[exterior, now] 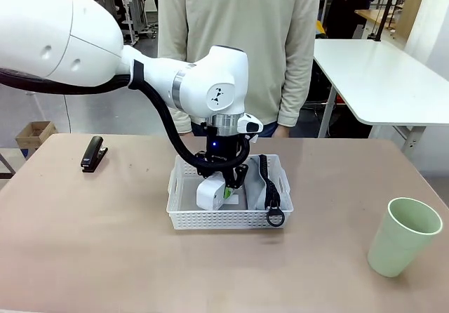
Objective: Efficiently arrange items inside the basket to fit them all.
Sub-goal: Pick up the Digital clock and place it inside the Organizing basket.
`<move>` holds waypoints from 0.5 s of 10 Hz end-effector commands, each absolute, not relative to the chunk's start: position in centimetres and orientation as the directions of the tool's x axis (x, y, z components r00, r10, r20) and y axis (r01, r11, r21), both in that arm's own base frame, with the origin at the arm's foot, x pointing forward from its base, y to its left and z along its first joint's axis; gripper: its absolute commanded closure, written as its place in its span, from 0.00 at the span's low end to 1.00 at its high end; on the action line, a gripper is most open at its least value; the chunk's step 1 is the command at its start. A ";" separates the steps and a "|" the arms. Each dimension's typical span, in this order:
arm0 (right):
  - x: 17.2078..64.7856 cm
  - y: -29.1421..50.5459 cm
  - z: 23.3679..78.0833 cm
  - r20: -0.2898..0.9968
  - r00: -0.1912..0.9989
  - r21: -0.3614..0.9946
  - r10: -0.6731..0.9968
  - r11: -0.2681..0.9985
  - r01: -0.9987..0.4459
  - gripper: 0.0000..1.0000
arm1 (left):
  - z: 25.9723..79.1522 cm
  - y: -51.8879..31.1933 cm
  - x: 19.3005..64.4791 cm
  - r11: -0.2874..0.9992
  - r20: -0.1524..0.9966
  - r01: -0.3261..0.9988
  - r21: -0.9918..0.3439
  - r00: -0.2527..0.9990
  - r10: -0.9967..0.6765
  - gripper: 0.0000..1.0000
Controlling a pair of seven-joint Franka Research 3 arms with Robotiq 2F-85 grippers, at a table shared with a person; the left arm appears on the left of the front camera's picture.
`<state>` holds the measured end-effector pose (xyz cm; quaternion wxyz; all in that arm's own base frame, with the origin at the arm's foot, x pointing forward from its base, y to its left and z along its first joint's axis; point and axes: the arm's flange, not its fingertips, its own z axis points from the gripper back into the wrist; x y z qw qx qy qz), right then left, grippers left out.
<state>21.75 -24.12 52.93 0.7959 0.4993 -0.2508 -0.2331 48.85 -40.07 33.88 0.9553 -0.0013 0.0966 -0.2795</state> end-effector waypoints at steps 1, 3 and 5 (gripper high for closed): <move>21.9 -24.2 53.0 0.193 0.764 0.916 -0.616 0.391 0.085 0.00 | 34.3 -40.3 49.3 0.848 -0.201 0.527 -0.056 0.826 -0.527 0.24; 21.9 -24.2 53.0 0.193 0.764 0.916 -0.616 0.391 0.085 0.00 | 34.2 -40.2 49.3 0.845 -0.215 0.532 -0.048 0.821 -0.529 0.00; 21.9 -24.2 53.0 0.193 0.764 0.916 -0.616 0.391 0.085 0.00 | 34.6 -40.0 49.1 0.846 -0.200 0.530 -0.047 0.825 -0.528 0.00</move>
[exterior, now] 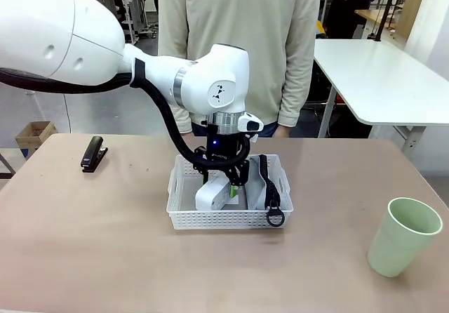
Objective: Efficiently arrange items inside the basket to fit them all.
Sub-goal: Pick up the Digital clock and place it inside the Organizing basket.
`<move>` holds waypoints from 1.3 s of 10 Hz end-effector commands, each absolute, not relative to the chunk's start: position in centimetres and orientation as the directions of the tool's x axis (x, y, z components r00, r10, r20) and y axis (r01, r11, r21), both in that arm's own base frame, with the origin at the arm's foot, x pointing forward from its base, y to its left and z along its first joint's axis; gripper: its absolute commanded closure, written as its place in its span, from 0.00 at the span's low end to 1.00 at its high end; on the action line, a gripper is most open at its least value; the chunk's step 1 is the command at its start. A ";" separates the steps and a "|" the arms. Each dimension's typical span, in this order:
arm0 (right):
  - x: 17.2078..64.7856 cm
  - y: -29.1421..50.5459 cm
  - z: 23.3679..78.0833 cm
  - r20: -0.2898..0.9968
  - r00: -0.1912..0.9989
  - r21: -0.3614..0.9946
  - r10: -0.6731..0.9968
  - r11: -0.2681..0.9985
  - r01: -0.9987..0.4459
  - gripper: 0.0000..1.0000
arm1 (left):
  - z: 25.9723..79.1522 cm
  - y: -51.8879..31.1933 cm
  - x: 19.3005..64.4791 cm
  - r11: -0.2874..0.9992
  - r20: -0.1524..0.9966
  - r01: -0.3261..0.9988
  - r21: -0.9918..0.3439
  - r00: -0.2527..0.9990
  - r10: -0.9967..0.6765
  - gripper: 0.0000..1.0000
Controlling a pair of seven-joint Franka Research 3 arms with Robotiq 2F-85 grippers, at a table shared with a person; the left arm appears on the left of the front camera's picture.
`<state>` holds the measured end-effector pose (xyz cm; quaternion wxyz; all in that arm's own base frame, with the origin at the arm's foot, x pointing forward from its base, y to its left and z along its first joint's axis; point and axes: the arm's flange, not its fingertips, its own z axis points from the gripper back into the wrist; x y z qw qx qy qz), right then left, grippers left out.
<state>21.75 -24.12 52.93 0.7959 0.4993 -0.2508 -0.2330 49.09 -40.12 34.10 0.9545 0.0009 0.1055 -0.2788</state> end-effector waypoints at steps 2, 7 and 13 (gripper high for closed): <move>21.9 -24.2 53.0 0.193 0.764 0.916 -0.616 0.391 0.085 0.00 | 35.3 -39.6 48.5 0.847 -0.168 0.528 -0.063 0.831 -0.531 0.00; 21.9 -24.2 53.0 0.193 0.764 0.916 -0.616 0.391 0.085 0.00 | 50.2 -27.5 43.7 0.848 0.046 0.461 -0.261 0.883 -0.466 0.00; 21.9 -24.2 53.0 0.193 0.764 0.916 -0.616 0.391 0.085 0.00 | 53.1 4.2 35.9 0.450 0.095 0.200 -0.871 0.965 -0.245 0.00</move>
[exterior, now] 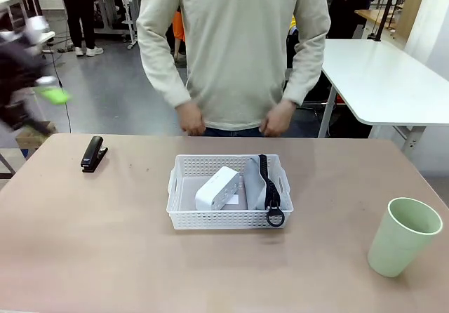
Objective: Efficiently arrange items inside the basket to fit them all.
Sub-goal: Pick up the Digital clock and place it inside the Organizing basket.
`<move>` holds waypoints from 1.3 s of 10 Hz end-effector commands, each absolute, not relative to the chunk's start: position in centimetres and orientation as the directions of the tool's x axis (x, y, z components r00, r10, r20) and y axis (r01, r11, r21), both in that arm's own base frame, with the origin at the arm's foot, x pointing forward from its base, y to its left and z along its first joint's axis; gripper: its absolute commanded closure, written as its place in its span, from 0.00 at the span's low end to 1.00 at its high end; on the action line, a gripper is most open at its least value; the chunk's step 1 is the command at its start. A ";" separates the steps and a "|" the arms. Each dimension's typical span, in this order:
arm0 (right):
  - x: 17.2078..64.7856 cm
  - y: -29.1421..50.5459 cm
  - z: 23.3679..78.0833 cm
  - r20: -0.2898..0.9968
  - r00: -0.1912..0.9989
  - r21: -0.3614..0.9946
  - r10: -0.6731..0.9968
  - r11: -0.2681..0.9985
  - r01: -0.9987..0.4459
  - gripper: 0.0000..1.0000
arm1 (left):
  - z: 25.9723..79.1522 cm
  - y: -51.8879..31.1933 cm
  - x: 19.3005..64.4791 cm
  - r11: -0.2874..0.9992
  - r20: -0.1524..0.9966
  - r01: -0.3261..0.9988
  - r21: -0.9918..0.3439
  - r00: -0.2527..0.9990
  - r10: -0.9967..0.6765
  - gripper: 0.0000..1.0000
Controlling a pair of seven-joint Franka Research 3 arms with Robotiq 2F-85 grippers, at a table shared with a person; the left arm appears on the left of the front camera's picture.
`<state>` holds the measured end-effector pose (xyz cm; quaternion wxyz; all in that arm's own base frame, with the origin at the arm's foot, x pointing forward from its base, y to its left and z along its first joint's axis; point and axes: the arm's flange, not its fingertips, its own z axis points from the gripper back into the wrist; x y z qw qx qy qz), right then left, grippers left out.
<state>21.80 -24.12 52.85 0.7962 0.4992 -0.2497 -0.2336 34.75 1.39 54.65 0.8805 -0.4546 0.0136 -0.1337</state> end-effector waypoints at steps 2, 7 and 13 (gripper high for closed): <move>21.9 -24.2 53.0 0.193 0.764 0.916 -0.616 0.391 0.085 0.00 | 48.0 12.0 34.1 0.205 0.308 0.348 -0.915 0.930 -0.200 0.00; 21.9 -24.2 53.0 0.193 0.764 0.916 -0.616 0.391 0.085 0.00 | 44.0 16.4 30.2 0.179 0.396 0.406 -0.896 0.914 -0.090 0.00; 21.9 -24.2 53.0 0.193 0.764 0.916 -0.616 0.391 0.085 0.00 | 44.0 16.4 30.2 0.179 0.396 0.406 -0.896 0.914 -0.090 0.00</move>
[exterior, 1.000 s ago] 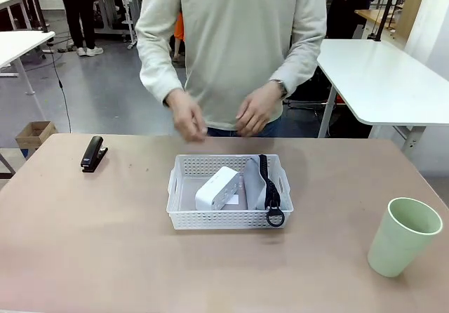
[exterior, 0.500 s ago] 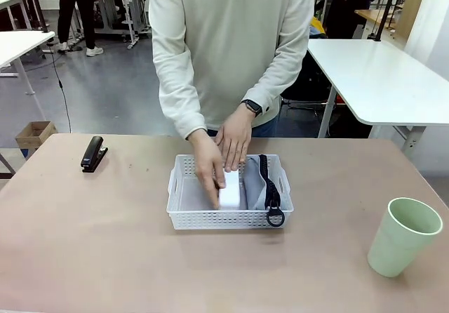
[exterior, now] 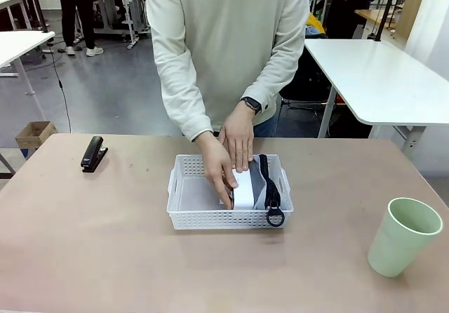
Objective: Efficiently arrange items inside the basket to fit them all.
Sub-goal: Pick up the Digital clock and place it inside the Organizing basket, then pick up the Stapler and place it inside the Organizing basket.
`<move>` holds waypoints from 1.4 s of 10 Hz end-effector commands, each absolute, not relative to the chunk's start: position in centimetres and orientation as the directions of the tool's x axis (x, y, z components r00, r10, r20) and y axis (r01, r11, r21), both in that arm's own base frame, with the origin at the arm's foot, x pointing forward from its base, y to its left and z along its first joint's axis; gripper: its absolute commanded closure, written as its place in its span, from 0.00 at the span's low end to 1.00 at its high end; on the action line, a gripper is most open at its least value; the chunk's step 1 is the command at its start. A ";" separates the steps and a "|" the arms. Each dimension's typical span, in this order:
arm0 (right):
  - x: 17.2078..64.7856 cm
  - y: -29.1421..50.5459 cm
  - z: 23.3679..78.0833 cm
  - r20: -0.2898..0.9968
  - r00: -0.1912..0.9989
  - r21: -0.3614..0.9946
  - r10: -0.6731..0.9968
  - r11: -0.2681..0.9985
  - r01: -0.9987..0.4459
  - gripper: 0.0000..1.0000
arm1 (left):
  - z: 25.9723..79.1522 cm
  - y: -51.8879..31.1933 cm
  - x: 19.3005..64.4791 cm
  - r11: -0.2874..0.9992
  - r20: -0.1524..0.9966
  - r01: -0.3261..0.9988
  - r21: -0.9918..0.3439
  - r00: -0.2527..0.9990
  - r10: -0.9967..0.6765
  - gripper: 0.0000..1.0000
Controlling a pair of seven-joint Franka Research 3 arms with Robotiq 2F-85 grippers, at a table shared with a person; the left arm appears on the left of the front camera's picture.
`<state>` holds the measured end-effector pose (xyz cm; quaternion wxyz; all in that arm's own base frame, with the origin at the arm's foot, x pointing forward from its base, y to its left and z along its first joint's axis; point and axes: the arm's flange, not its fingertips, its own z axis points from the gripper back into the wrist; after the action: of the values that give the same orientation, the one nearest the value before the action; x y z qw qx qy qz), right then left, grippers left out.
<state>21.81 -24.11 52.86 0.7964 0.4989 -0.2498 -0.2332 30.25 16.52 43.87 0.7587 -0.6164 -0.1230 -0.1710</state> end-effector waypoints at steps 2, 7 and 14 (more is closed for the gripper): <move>21.9 -24.2 53.0 0.193 0.764 0.916 -0.616 0.391 0.085 0.00 | 44.0 16.4 30.2 0.179 0.396 0.406 -0.896 0.914 -0.090 0.00; 21.9 -24.2 53.0 0.193 0.764 0.916 -0.616 0.391 0.085 0.00 | 44.0 16.4 30.2 0.179 0.396 0.406 -0.896 0.914 -0.090 0.00; 21.9 -24.2 53.0 0.193 0.764 0.916 -0.616 0.391 0.085 0.00 | 43.8 16.6 30.2 0.182 0.397 0.410 -0.894 0.912 -0.106 0.00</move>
<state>21.81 -24.11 52.86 0.7964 0.4989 -0.2499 -0.2331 30.22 16.55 43.83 0.7587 -0.6166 -0.1230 -0.1701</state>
